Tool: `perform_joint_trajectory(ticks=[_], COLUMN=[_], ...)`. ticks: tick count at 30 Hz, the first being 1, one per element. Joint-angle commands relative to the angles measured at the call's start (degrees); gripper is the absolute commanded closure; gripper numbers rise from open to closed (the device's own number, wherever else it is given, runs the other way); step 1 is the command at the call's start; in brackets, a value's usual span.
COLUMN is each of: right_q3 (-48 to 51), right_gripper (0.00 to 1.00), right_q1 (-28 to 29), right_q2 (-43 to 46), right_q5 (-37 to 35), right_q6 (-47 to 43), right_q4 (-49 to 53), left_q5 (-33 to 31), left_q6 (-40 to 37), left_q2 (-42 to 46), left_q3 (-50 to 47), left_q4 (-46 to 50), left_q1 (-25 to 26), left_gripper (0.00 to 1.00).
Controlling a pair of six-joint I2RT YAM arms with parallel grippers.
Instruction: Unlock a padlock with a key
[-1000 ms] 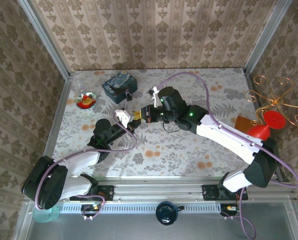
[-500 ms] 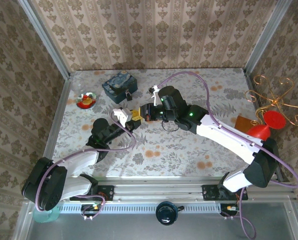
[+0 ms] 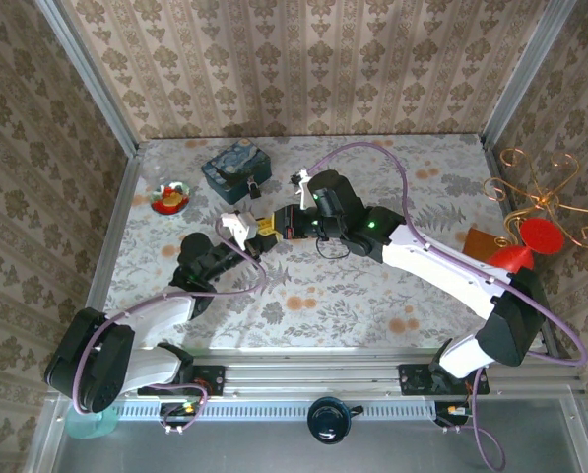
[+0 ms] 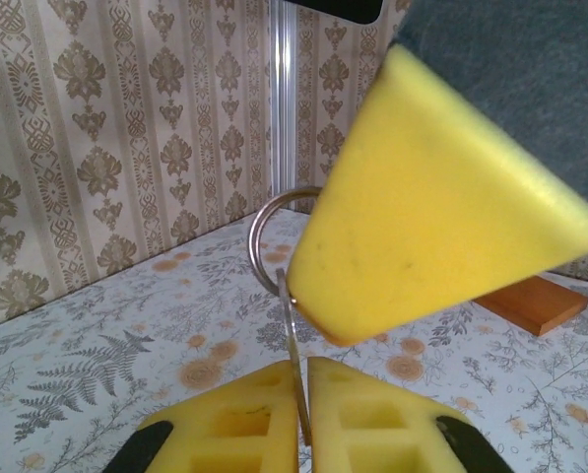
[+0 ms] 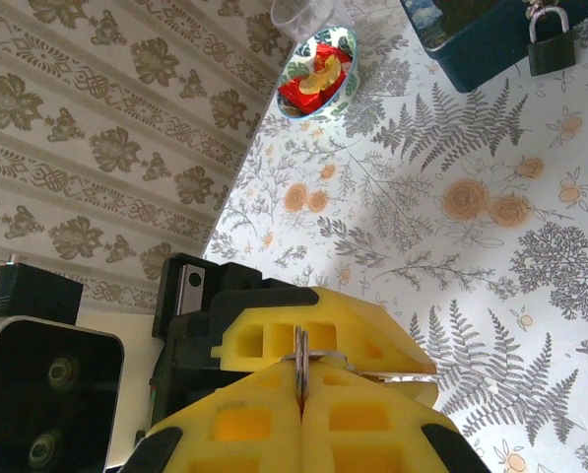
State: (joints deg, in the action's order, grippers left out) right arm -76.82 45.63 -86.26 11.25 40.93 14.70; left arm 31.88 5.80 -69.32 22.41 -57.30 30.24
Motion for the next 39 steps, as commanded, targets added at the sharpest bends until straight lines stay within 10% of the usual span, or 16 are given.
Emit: perform_joint_trajectory(ticks=[1, 10, 19, 29, 39], right_q3=[0.14, 1.04, 7.67, 23.27, 28.76], right_gripper=[1.0, 0.99, 0.66, 0.51, 0.54], right_q1=[0.17, -1.16, -9.0, -10.82, -11.35], right_q2=[1.66, 2.05, 6.17, 17.0, 13.45], right_q5=[0.09, -0.34, 8.09, 10.28, 22.09], right_q6=[0.53, -0.25, -5.02, -37.21, -44.34], right_q4=[-1.86, -1.07, -6.66, -21.19, -24.18], left_q5=[2.3, 0.79, -0.14, -7.61, -1.94], left_q6=[2.29, 2.18, -4.66, -17.92, -25.39], left_q2=[-0.2, 2.52, 5.61, 0.31, -5.62], left_q3=[1.23, 1.36, 13.43, 26.51, 33.29], left_q4=[-1.94, 2.18, 34.1, 65.65, 77.79], left_q1=[-0.94, -2.19, -2.3, 2.04, 7.58], left_gripper=[0.91, 1.0, 1.0, 1.0, 1.0])
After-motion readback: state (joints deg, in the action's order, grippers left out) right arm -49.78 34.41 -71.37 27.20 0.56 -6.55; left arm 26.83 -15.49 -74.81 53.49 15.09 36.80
